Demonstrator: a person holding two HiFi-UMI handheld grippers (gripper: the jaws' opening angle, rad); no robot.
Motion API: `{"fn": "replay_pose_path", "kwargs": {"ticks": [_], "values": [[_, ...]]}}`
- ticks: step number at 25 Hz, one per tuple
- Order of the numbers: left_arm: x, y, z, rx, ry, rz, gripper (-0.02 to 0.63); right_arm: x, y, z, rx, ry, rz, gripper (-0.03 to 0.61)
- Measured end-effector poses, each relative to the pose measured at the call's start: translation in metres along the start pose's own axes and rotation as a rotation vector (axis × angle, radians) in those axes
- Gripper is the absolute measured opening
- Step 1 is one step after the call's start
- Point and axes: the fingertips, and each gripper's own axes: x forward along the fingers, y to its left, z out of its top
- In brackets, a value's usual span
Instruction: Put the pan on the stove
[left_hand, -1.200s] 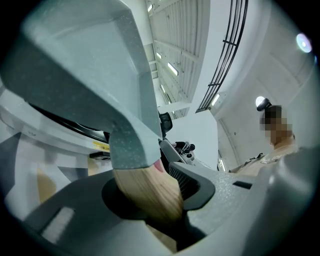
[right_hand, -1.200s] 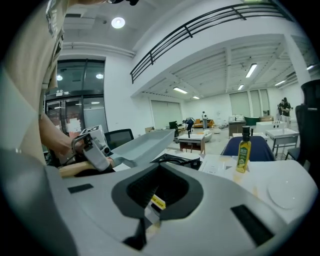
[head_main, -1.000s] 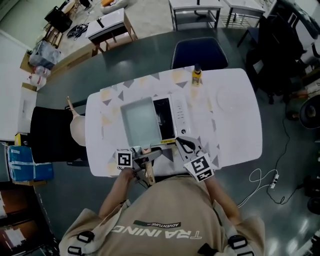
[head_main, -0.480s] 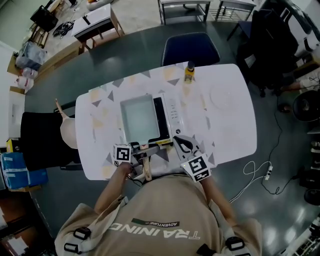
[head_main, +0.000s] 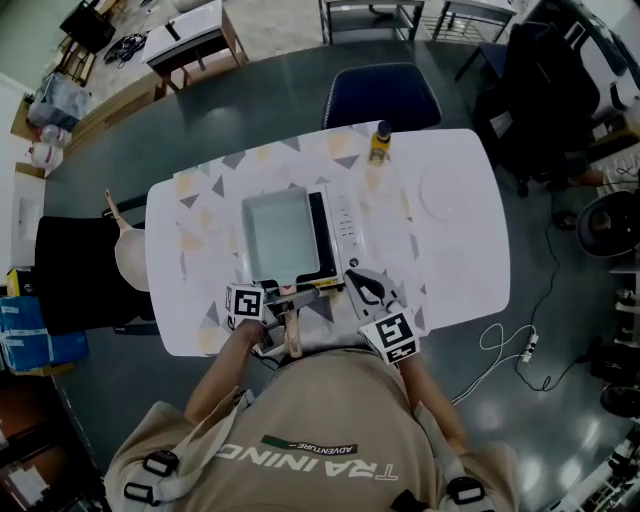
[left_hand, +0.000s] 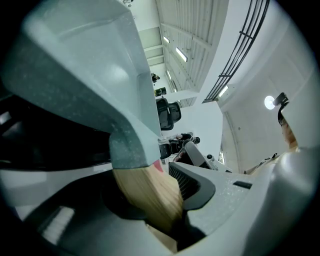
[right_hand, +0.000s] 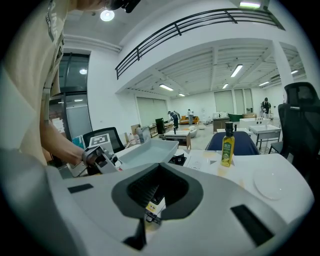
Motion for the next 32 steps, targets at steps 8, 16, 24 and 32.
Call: {"fn": "replay_pose_path", "kwargs": {"ticks": [8, 16, 24, 32], "values": [[0.0, 0.006, -0.002, -0.033, -0.019, 0.001, 0.133, -0.003, 0.0, -0.003, 0.002, 0.003, 0.004, 0.005], [0.002, 0.006, -0.001, -0.037, -0.014, -0.012, 0.133, -0.009, -0.003, -0.005, 0.001, -0.002, -0.005, 0.005], [0.0, 0.01, 0.0, -0.041, -0.012, 0.003, 0.133, -0.01, 0.004, 0.001, -0.013, 0.005, 0.003, 0.005], [0.002, 0.009, 0.0, -0.061, -0.02, -0.019, 0.132, -0.02, 0.01, 0.016, -0.029, -0.05, 0.004, 0.005]]}}
